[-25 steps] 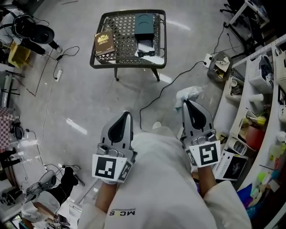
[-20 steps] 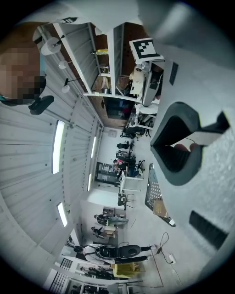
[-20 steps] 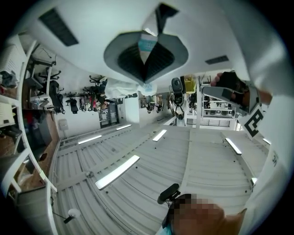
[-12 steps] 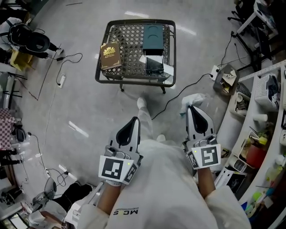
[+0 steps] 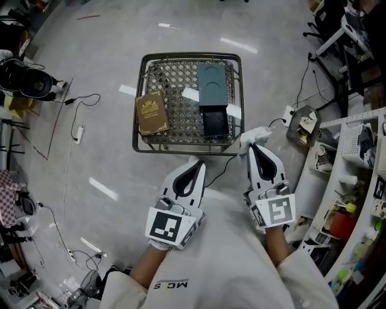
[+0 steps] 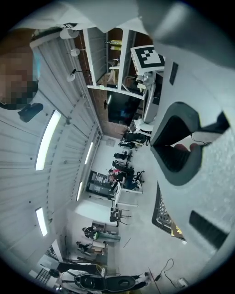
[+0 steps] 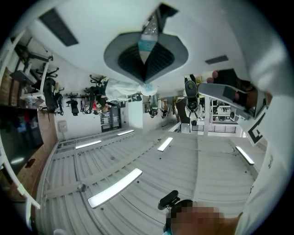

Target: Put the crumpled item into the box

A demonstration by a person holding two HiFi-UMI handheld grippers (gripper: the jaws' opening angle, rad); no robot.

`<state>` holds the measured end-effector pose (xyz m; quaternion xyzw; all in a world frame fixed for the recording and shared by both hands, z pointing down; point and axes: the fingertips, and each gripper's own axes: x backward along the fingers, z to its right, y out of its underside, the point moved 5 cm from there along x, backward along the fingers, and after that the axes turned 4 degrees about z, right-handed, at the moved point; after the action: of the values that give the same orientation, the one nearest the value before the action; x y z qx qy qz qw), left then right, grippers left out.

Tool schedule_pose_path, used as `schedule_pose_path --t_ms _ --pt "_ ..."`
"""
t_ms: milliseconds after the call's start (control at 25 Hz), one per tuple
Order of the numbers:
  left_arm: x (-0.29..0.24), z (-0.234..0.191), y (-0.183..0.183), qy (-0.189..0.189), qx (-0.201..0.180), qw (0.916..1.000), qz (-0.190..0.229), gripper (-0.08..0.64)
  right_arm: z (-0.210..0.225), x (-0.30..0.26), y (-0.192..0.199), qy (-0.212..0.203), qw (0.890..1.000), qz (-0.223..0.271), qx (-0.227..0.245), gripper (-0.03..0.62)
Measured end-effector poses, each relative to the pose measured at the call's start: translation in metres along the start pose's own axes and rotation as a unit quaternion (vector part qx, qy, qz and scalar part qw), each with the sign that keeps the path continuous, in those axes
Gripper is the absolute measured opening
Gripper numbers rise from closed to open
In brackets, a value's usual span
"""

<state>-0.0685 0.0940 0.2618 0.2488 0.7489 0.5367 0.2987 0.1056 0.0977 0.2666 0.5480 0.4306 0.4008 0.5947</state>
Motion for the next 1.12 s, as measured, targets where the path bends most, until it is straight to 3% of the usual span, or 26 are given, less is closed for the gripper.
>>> schedule_pose_path --t_ms 200,440,600,840,1120 --pt "-0.036 -0.048 -0.022 0.006 -0.001 1.0000 -0.002 0.019 0.018 -0.051 -0.012 0.021 1.000 0.001 0.010 0.017" --pt "-0.056 -0.075 -0.033 -0.021 0.012 0.9997 -0.003 0.019 0.027 -0.081 -0.007 0.004 1.000 -0.018 0.015 0.017" --pt "-0.057 -0.081 -0.034 -0.048 0.017 0.9987 0.000 0.020 0.027 -0.092 -0.003 -0.027 0.999 -0.029 0.010 0.017" --pt "-0.066 -0.082 -0.035 -0.058 0.011 0.9982 0.002 0.019 0.029 -0.104 0.002 -0.048 0.998 -0.033 0.008 0.017" --pt "-0.076 -0.084 -0.023 -0.069 0.007 0.9975 -0.013 0.020 0.038 -0.112 0.024 -0.054 0.997 -0.056 0.000 0.017"
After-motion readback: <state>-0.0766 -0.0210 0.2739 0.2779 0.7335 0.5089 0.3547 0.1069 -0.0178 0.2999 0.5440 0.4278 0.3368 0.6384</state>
